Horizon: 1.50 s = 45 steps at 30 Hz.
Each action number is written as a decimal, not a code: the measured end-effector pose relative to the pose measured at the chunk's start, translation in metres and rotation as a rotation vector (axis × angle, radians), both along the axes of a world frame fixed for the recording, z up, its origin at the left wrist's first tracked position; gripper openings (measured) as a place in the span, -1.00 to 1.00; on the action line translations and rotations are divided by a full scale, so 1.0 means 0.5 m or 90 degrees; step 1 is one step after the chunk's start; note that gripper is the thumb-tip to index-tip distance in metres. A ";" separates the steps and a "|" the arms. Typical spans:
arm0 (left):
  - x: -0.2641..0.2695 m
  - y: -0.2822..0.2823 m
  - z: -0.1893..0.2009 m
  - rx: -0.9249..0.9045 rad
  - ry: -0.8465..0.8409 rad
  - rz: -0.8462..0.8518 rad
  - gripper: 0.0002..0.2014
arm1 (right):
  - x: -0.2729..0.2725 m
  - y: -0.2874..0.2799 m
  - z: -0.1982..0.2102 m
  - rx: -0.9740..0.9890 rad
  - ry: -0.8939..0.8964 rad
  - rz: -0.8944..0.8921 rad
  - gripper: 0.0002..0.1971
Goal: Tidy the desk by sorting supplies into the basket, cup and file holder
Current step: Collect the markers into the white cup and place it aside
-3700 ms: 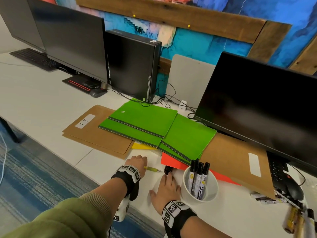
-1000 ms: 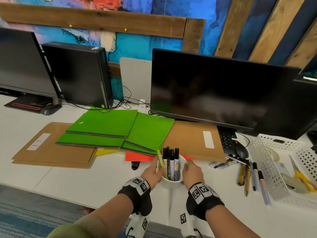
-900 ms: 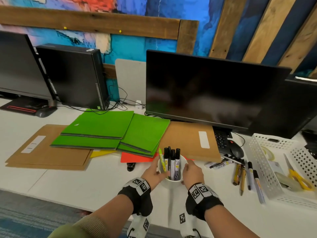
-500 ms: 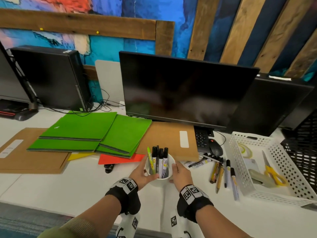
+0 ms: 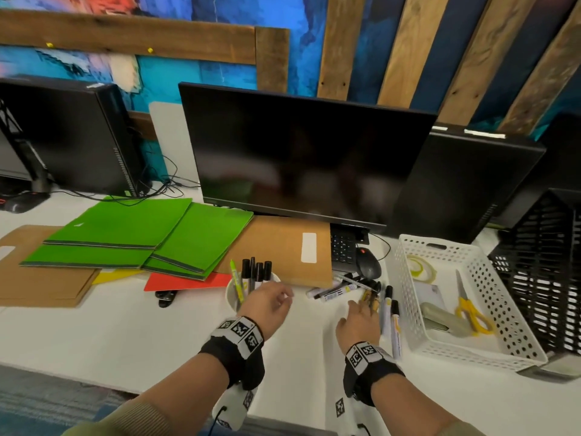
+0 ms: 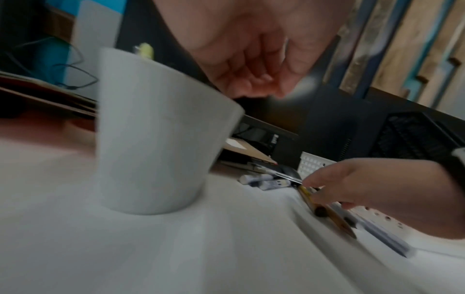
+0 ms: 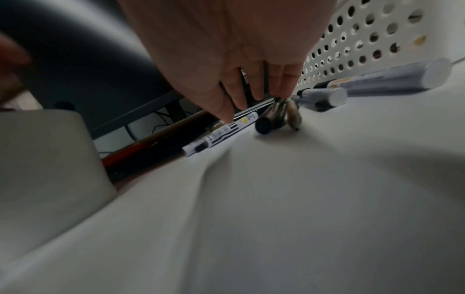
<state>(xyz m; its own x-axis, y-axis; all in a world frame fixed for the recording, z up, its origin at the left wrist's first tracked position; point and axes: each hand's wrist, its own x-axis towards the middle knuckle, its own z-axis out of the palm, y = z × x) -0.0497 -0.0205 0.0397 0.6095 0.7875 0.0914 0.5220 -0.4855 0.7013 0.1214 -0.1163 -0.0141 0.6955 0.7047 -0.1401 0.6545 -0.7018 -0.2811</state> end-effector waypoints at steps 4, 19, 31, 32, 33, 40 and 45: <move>0.073 -0.028 -0.017 -0.012 0.107 -0.121 -0.71 | 0.028 -0.022 -0.010 -0.053 0.002 0.075 -0.56; 0.244 -0.029 -0.106 0.044 0.471 -0.242 -0.36 | 0.078 -0.034 -0.040 0.011 0.069 0.110 -0.72; 0.254 -0.044 -0.102 -0.117 0.412 -0.070 -0.67 | 0.093 0.009 0.015 0.024 0.207 -0.053 -0.56; 0.251 -0.042 -0.100 -0.148 0.408 -0.076 -0.68 | 0.095 0.008 0.020 0.034 0.214 -0.070 -0.53; 0.247 -0.040 -0.100 -0.176 0.405 -0.081 -0.68 | 0.096 0.008 0.025 0.044 0.214 -0.083 -0.53; 0.206 -0.038 -0.086 -0.333 0.404 -0.054 -0.53 | 0.072 0.012 0.020 -0.031 0.199 -0.012 -0.52; 0.159 -0.039 -0.075 -0.356 0.391 -0.032 -0.63 | 0.077 0.019 0.032 0.008 0.274 -0.079 -0.57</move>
<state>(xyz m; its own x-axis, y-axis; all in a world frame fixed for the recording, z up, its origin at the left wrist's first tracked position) 0.0296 -0.0399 0.0023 0.4594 0.5881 -0.6657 0.8773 -0.1833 0.4435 0.1600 -0.1066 0.0020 0.6549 0.6235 -0.4272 0.3869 -0.7621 -0.5191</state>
